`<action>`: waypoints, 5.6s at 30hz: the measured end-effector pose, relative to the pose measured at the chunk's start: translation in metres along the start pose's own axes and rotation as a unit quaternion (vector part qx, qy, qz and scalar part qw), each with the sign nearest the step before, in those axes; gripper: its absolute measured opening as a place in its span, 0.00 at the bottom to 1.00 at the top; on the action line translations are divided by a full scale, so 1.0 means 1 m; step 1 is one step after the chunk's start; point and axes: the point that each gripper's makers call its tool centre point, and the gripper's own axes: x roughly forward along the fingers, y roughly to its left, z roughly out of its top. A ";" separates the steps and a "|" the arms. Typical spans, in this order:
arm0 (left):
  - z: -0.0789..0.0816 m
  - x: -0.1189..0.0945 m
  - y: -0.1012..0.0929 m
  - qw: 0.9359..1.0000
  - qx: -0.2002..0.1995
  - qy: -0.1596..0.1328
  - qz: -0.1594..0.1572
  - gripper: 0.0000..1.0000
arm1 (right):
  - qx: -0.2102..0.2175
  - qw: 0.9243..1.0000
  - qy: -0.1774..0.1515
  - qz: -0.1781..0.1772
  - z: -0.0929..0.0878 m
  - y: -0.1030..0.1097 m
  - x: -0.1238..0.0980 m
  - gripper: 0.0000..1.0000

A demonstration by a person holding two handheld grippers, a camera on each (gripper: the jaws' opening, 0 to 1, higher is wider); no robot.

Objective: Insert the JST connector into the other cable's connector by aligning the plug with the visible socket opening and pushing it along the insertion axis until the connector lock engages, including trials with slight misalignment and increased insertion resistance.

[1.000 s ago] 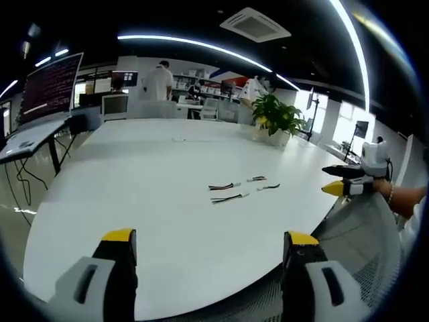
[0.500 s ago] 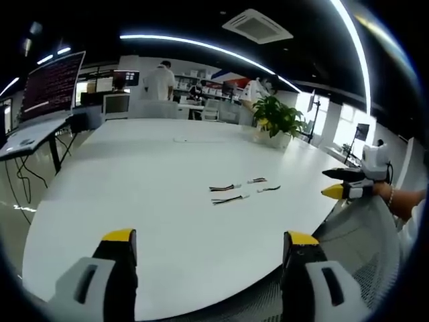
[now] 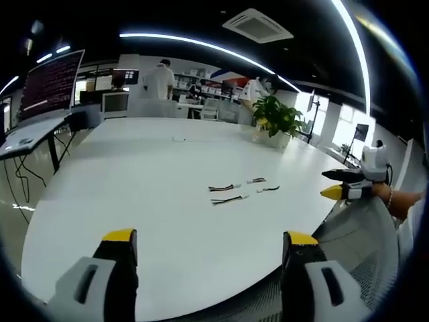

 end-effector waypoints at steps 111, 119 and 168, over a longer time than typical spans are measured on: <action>0.093 0.133 0.016 0.952 0.294 0.014 -0.079 0.88 | -0.135 0.979 0.112 0.100 0.024 -0.043 0.085 0.66; 0.091 0.153 0.015 0.937 0.333 0.029 -0.098 0.88 | -0.167 0.973 0.122 0.106 0.026 -0.053 0.097 0.67; 0.052 0.243 -0.025 0.910 0.347 0.083 -0.212 0.75 | -0.290 0.925 0.128 0.208 0.023 -0.049 0.170 0.50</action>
